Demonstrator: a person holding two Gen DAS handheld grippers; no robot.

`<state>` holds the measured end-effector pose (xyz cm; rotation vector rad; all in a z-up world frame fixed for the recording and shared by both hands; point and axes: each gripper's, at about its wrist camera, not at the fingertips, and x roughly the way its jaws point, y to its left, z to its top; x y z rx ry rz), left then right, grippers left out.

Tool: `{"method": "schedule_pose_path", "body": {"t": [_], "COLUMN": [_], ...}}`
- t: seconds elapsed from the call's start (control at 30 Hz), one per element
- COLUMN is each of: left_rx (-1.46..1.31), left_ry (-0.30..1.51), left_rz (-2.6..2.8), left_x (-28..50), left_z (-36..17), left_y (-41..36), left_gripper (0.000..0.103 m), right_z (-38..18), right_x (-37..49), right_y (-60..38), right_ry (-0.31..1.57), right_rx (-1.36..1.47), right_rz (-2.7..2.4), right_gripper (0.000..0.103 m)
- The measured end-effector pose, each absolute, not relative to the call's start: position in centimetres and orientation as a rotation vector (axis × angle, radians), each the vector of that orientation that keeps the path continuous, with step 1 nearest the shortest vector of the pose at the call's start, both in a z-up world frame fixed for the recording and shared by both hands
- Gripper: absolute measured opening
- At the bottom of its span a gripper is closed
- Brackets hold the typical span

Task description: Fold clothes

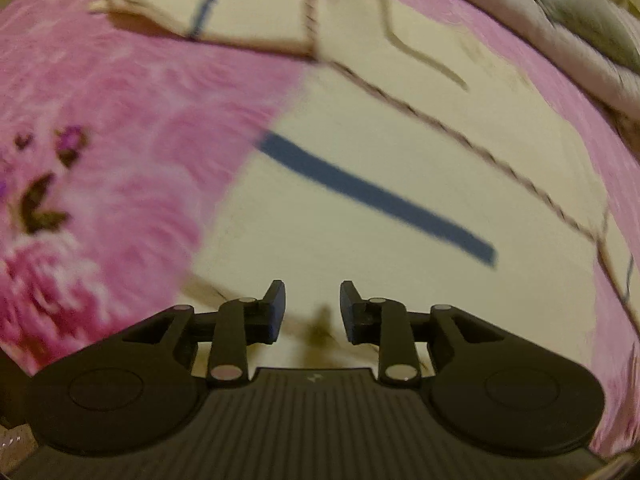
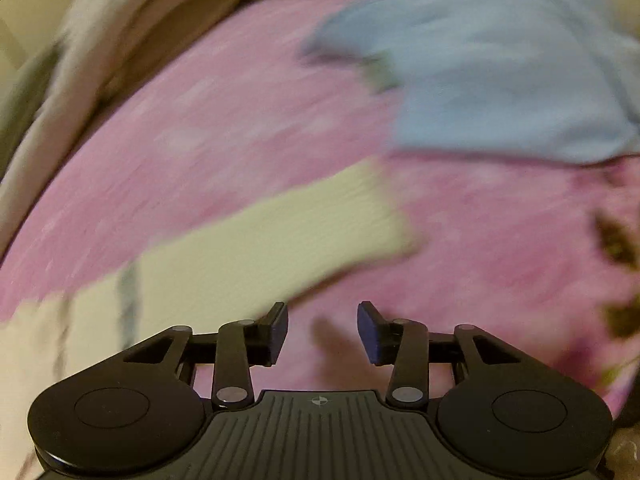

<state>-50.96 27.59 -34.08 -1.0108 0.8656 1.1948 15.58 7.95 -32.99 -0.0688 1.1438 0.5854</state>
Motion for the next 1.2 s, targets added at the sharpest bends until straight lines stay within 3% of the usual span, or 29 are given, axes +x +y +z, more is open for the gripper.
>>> {"method": "schedule_pose_path", "body": {"t": [0.37, 0.67, 0.87, 0.93, 1.0, 1.2], "left_rx": [-1.053, -1.158, -1.241, -1.327, -1.352, -0.889], "left_ry": [0.745, 0.543, 0.434, 0.404, 0.340, 0.119], "left_rz": [1.356, 1.426, 1.513, 1.504, 1.491, 1.501], "left_x": [-65.5, -73.1, -75.8, -76.6, -77.2, -77.4], "left_z": [-33.1, -32.0, -34.5, -36.4, -36.7, -28.7], "left_y": [40.2, 53.7, 61.3, 62.6, 62.8, 56.9], "left_gripper": [0.029, 0.034, 0.037, 0.029, 0.005, 0.007], "right_z": [-34.3, -34.4, -33.5, -33.9, -34.4, -34.8], "right_x": [-1.0, -6.9, -9.2, -9.7, -10.0, -10.1], "right_y": [19.4, 26.9, 31.2, 31.9, 32.1, 31.2], "right_ry": [1.233, 1.210, 1.154, 1.145, 1.158, 1.189], "right_rx": [-0.205, -0.252, -0.315, -0.360, -0.382, -0.370], "right_rz": [0.748, 0.727, 0.813, 0.807, 0.782, 0.742], "right_gripper": [0.044, 0.044, 0.044, 0.044, 0.044, 0.044]}}
